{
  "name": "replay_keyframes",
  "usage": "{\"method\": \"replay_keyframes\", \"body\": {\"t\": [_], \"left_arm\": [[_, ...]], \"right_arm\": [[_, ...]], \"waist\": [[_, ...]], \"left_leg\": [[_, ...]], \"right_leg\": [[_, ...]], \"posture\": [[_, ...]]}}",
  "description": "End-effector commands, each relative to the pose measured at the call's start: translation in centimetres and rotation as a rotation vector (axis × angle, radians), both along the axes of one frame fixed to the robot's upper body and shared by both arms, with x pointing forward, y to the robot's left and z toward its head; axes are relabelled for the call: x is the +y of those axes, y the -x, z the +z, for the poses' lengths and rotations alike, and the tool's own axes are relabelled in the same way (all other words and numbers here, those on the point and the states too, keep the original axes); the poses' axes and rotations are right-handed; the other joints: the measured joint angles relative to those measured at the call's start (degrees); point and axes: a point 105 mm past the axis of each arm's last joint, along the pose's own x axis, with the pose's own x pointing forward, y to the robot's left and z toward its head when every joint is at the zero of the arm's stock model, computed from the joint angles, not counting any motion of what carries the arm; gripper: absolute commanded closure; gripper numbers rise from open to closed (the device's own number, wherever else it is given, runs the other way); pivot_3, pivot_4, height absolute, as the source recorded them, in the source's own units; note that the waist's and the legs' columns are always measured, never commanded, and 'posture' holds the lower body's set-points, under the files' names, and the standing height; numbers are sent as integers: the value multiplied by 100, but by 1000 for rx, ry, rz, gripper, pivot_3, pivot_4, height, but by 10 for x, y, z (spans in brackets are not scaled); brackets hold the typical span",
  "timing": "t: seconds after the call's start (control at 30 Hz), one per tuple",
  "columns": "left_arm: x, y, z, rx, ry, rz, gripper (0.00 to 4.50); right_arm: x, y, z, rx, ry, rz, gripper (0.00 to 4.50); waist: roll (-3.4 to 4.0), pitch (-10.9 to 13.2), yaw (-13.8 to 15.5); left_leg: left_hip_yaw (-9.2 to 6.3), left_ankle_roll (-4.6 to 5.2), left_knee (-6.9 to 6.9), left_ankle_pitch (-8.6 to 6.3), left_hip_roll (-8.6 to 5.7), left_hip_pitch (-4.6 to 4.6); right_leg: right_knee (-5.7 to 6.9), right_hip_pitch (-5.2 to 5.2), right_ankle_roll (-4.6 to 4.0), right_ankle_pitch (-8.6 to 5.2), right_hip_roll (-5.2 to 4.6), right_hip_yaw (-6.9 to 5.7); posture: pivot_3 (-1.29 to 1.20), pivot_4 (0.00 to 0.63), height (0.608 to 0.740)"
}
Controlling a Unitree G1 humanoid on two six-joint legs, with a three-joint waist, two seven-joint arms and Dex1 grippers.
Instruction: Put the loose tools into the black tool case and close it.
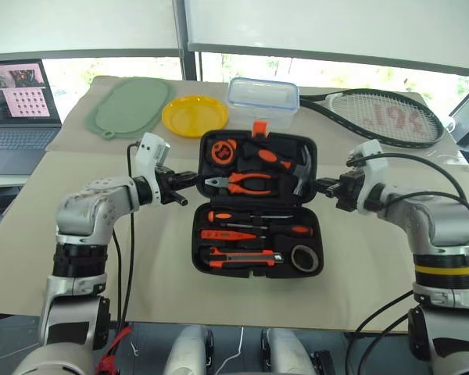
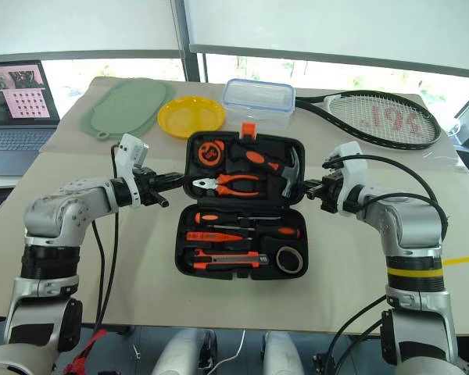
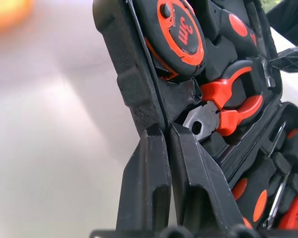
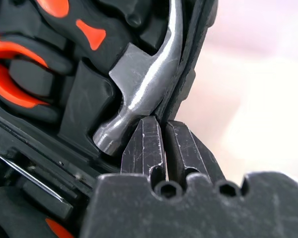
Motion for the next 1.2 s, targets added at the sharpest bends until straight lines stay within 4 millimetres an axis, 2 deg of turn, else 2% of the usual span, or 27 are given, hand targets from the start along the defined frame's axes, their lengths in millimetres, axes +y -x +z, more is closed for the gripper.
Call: {"method": "replay_keyframes", "body": {"t": [0.03,0.23,0.47,0.63,0.67,0.73,0.83,0.87,0.97,1.0,1.1,1.17,1.2], "left_arm": [[-25,14,3,-222,-43,-55,4500],[-13,21,-20,-371,-140,62,4500],[10,25,-25,-476,-200,185,4500],[30,36,-32,-457,-197,270,4500],[33,40,-31,-445,-181,288,4145],[40,51,-29,-427,-172,308,3566],[55,69,-29,-377,-177,358,2366],[59,74,-29,-357,-180,362,2106],[78,94,-24,-238,-156,360,845],[85,102,-21,-186,-144,341,573],[98,117,-21,-45,-125,287,573],[110,115,-24,35,-142,250,573],[117,104,-29,55,-188,226,508]], "right_arm": [[16,10,6,-172,85,50,4452],[14,30,-17,-293,199,29,4452],[8,50,-32,-470,365,50,4452],[2,73,-55,-586,539,144,4452],[1,78,-58,-599,561,169,4485],[-4,89,-58,-603,552,167,3703],[-9,107,-47,-610,548,170,2713],[-9,113,-43,-609,552,184,2480],[-20,138,-33,-467,499,245,1316],[-23,149,-35,-369,465,289,1279],[-27,173,-40,-171,390,380,1279],[-20,188,-44,-63,306,451,1279],[-12,196,-49,-7,264,507,1545]], "waist": [[0,0,18],[1,-1,48],[1,-2,11],[3,-4,-6],[3,-4,-20],[3,-5,-41],[3,-4,-68],[5,-4,-86],[6,-4,-99],[6,-4,-102],[-3,-5,-74],[-5,-5,-37],[-4,-5,-21]], "left_leg": [[2,-7,-2,4,-3,0],[1,6,-14,-3,-4,0],[6,21,-32,-13,0,51],[10,13,-38,-8,5,72],[13,13,-39,-7,6,75],[15,11,-40,-7,10,80],[17,8,-47,-5,20,82],[19,8,-49,-5,20,82],[17,4,-47,-2,22,94],[15,4,-47,-3,24,102],[5,3,-50,-3,33,126],[0,0,-53,-6,36,162],[2,-2,-54,-8,36,172]], "right_leg": [[-2,0,1,0,0,0],[-27,10,2,0,-3,-9],[-36,38,-1,-2,-1,-1],[-29,45,-10,-7,2,4],[-28,46,-10,-8,2,6],[-24,46,-12,-9,3,10],[-18,40,-22,-15,4,10],[-13,37,-23,-16,3,14],[-4,46,-26,-18,-1,17],[-3,56,-26,-19,-1,16],[-8,84,-34,-26,0,2],[-14,121,-55,-53,-1,-9],[-14,127,-83,-78,-3,-9]], "posture": [[0,150,738],[0,150,738],[0,150,738],[0,150,738],[0,150,738],[0,150,738],[0,150,738],[0,150,738],[0,150,738],[0,150,738],[0,150,738],[0,150,738],[0,150,738]]}}
